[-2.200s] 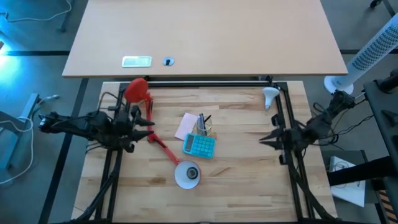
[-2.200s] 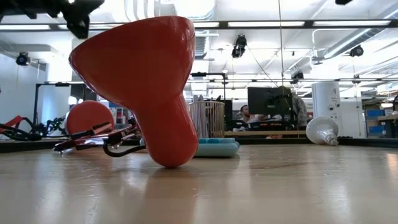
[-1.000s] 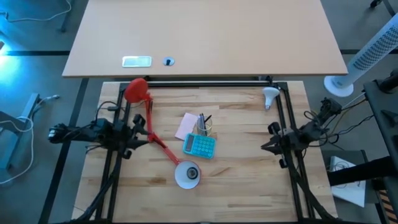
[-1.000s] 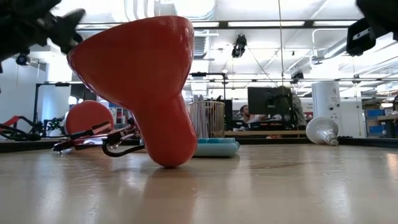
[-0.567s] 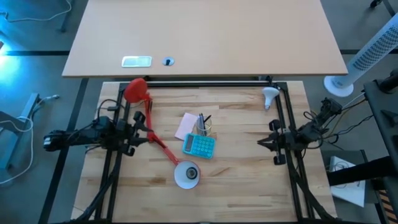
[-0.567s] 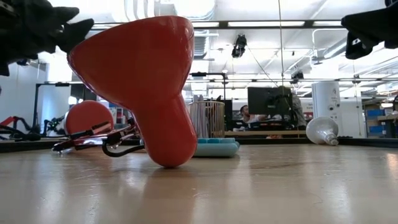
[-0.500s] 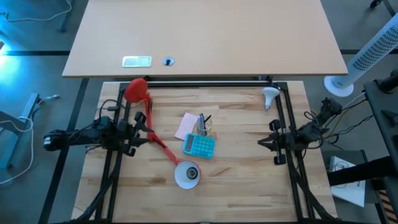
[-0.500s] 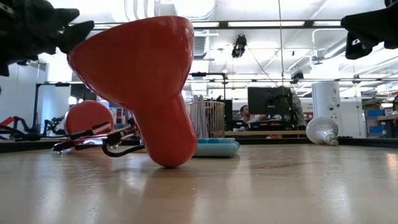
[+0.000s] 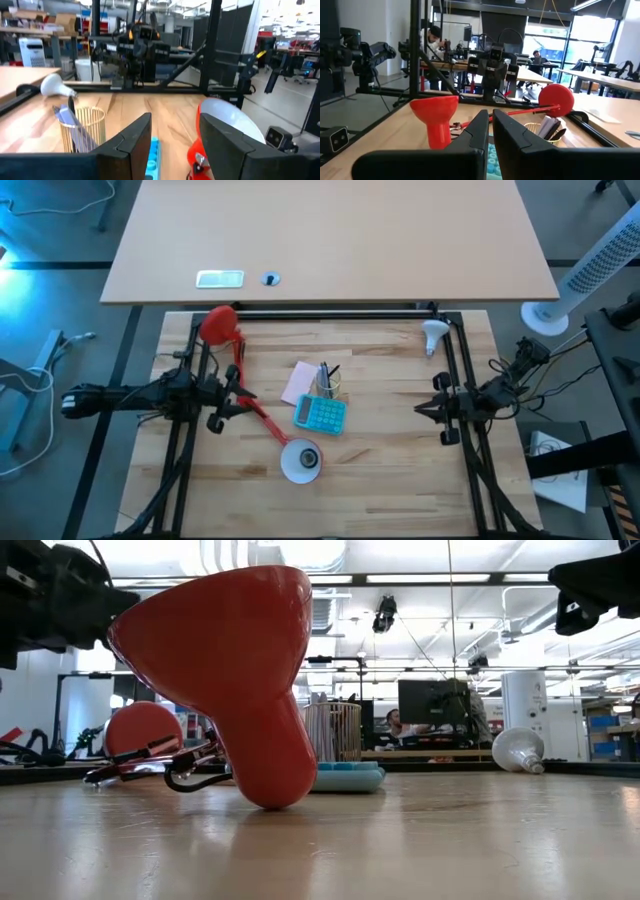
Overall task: Screw lightbulb
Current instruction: Return to Home Position
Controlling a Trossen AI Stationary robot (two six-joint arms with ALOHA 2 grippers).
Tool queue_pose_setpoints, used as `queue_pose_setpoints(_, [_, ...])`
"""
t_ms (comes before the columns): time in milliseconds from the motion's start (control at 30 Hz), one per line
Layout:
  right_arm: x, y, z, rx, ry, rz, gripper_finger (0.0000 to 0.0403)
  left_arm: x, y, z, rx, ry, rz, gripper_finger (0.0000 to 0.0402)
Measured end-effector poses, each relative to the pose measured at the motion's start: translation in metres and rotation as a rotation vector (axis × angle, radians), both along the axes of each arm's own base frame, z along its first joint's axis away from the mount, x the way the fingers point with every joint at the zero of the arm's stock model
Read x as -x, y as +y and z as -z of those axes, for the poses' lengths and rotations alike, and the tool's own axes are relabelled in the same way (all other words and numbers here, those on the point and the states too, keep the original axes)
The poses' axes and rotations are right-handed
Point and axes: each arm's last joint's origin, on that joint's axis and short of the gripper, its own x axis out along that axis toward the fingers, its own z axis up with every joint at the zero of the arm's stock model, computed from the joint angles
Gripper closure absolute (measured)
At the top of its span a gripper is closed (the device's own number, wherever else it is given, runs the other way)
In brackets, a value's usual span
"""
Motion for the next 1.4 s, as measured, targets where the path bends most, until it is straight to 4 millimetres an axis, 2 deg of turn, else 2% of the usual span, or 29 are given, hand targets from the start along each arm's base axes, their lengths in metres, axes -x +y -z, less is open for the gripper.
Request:
queue_pose_setpoints(633, [0.000,0.000,0.000,0.000,0.000,0.000,0.0385,-0.010,0.001,0.014,0.014,0.150,0.000,0.0244])
queue_pose_setpoints(1400, [0.000,0.000,0.000,0.000,0.000,0.000,0.0385,-0.015,0.001,0.023,0.022,0.243,-0.001,0.0244])
